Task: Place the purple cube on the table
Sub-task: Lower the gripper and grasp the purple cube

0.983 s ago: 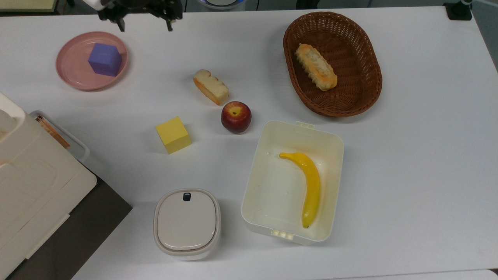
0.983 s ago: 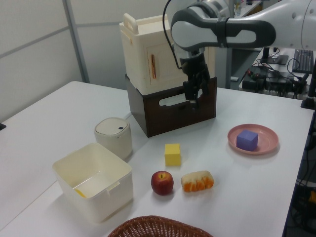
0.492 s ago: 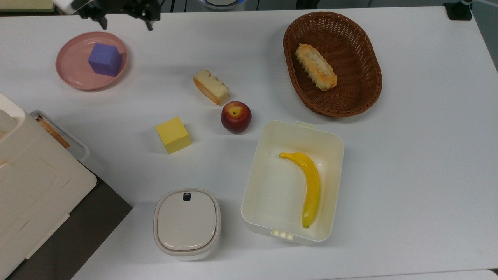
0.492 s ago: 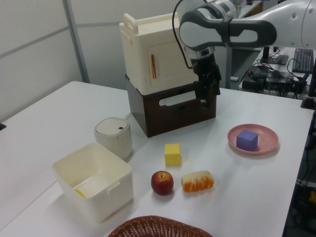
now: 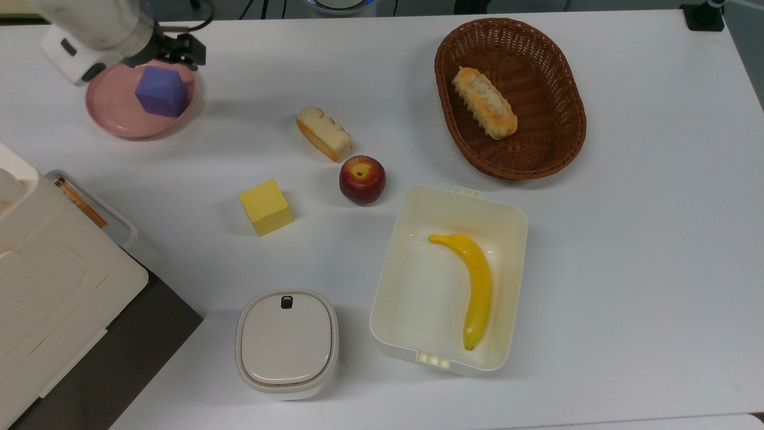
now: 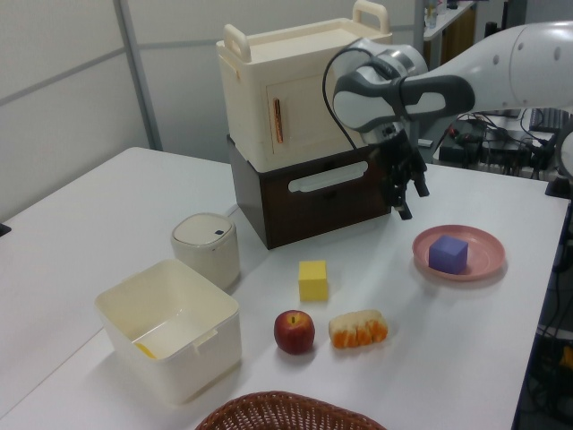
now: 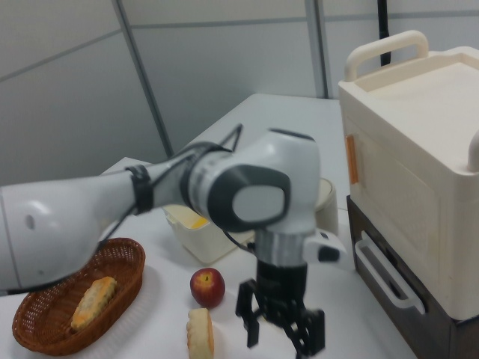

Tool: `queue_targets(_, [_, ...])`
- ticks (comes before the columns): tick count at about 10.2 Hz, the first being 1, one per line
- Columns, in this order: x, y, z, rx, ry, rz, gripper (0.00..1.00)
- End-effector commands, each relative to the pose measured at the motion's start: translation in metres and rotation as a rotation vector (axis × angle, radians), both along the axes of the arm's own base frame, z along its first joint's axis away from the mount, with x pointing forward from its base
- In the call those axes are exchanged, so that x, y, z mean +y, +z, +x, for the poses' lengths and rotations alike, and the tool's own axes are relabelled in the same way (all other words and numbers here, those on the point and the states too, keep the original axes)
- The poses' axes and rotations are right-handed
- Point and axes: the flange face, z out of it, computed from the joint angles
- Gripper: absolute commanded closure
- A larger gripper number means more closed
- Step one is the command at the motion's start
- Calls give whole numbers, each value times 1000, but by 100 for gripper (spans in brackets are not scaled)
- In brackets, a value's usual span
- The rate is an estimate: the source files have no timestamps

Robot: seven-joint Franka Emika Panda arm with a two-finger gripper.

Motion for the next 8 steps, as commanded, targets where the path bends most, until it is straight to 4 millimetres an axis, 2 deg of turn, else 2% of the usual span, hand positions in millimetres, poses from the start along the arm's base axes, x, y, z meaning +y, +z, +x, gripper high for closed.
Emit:
queue_targets(1, [-33, -33, -11, 78, 7, 5, 0])
queue_targets(3, [-40, -48, -12, 105, 2, 1, 0])
queue_targets(4, [-50, -62, -16, 126, -12, 8, 0])
queue_targets(8, [-52, -95, -19, 191, -7, 10, 0])
